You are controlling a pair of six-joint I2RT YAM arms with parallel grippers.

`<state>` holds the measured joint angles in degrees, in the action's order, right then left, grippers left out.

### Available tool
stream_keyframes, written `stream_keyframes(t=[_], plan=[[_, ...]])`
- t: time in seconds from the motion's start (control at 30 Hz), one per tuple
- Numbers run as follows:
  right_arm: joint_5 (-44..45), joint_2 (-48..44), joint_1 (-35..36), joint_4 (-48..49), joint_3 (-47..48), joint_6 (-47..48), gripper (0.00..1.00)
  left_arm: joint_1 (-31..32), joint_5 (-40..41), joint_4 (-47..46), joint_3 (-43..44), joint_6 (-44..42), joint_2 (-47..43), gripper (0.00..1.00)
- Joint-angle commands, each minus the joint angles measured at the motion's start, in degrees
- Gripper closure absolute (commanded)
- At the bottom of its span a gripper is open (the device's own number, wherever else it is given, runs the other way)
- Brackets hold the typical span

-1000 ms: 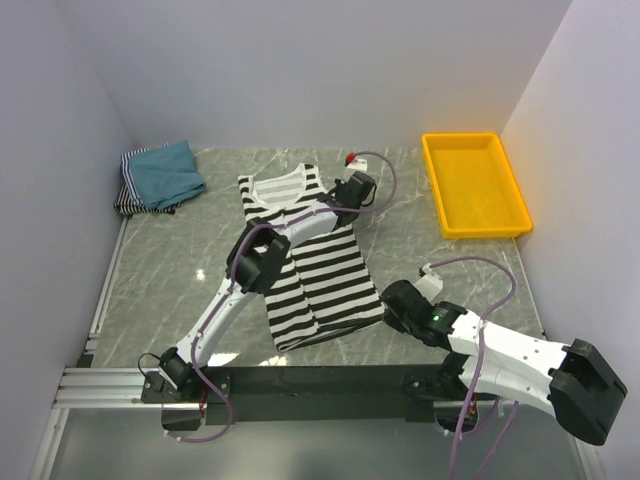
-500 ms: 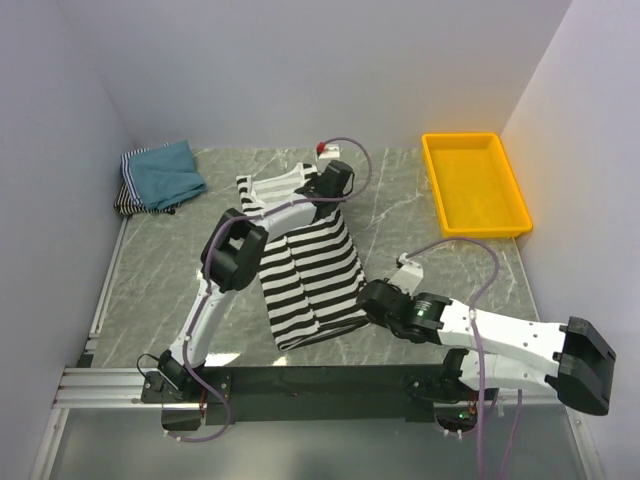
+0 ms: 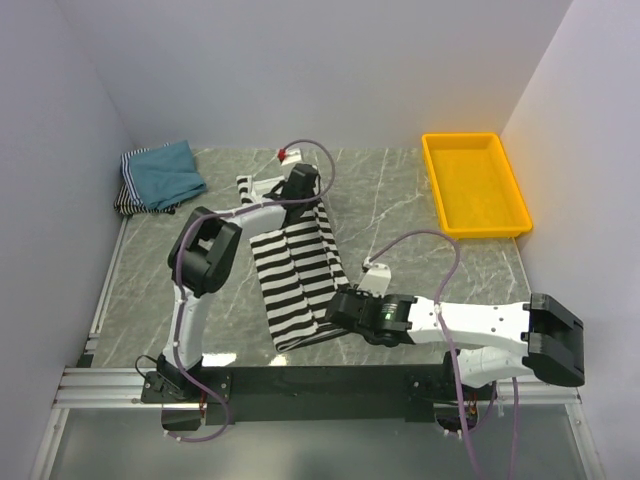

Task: Fold and stack the tank tops
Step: Fold the tank top

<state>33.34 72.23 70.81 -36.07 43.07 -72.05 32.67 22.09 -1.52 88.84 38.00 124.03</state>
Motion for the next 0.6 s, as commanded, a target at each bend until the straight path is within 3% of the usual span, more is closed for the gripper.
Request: stream_keyframes(t=[0.0,0.57], plan=[[2.0,1.4,1.9,0.3,3.4,0.7,0.99,-1.5,-2.1,-6.5,-4.7,3.7,-6.5,1.00],[-1.4,9.9,6.9,4.5,9.7,4.5,0.99,-5.1,-1.7,-8.9,-18.7,7.3,-14.2,0.99]])
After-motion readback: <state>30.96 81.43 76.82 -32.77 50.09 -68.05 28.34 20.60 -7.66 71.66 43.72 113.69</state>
